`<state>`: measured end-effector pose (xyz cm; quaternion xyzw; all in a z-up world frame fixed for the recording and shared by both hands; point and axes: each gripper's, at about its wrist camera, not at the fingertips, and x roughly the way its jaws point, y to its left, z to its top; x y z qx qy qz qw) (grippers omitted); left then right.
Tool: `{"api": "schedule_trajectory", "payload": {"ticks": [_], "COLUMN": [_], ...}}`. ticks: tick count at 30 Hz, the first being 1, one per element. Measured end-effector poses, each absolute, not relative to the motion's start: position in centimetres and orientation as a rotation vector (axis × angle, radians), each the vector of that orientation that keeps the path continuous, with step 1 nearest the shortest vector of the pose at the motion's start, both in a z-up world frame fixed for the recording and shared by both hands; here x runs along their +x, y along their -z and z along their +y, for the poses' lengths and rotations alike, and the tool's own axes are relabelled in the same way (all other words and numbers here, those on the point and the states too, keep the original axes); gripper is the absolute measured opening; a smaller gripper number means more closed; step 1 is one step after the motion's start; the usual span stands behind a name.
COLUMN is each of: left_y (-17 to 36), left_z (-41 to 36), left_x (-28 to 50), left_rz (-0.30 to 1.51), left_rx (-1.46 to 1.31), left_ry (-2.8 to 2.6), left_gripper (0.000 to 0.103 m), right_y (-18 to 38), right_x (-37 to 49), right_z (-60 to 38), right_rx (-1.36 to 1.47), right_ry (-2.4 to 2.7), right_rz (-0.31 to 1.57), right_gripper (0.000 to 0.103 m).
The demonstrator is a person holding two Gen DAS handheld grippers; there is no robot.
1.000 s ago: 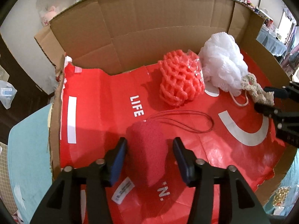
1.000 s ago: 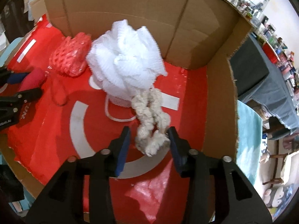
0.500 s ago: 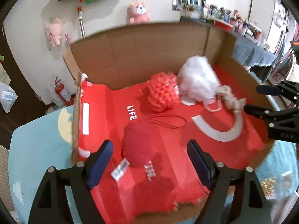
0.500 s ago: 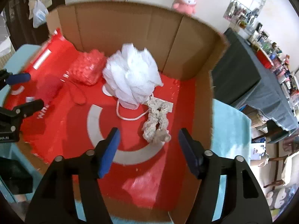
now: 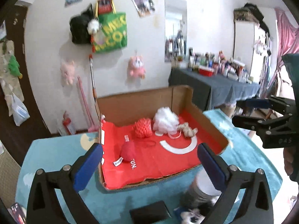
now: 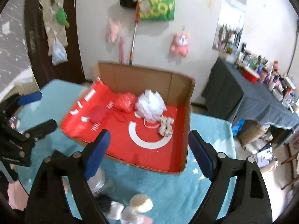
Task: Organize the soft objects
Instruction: 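Withdraw both tools from the box back over the table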
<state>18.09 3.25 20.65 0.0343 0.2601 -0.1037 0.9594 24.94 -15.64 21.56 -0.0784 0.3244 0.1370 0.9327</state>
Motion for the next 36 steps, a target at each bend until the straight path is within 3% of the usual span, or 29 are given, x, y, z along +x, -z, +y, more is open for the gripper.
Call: {"api": "schedule_trajectory", "payload": {"ticks": [8,22,36], "left_y": [-21.9,-18.0,-11.2], "left_z": [3.1,1.9,0.9], "left_x": [10.4,1.5,0.4], "left_rz": [0.370,0.209,0.283], "left_rx": [-0.003,-0.022,-0.012], "left_ry": [0.192,0.131,0.161], "left_gripper": [0.103,0.103,0.103], "right_y": [-23.8,-19.6,-12.1], "right_x": [15.4,4.1,1.9], "right_z": [-16.0,-17.5,-18.4], "right_rx": [-0.151,-0.096,0.011], "right_ry": [-0.237,-0.187,-0.145], "right_rz": [0.440,0.237,0.286], "right_gripper": [0.094,0.098,0.099]}}
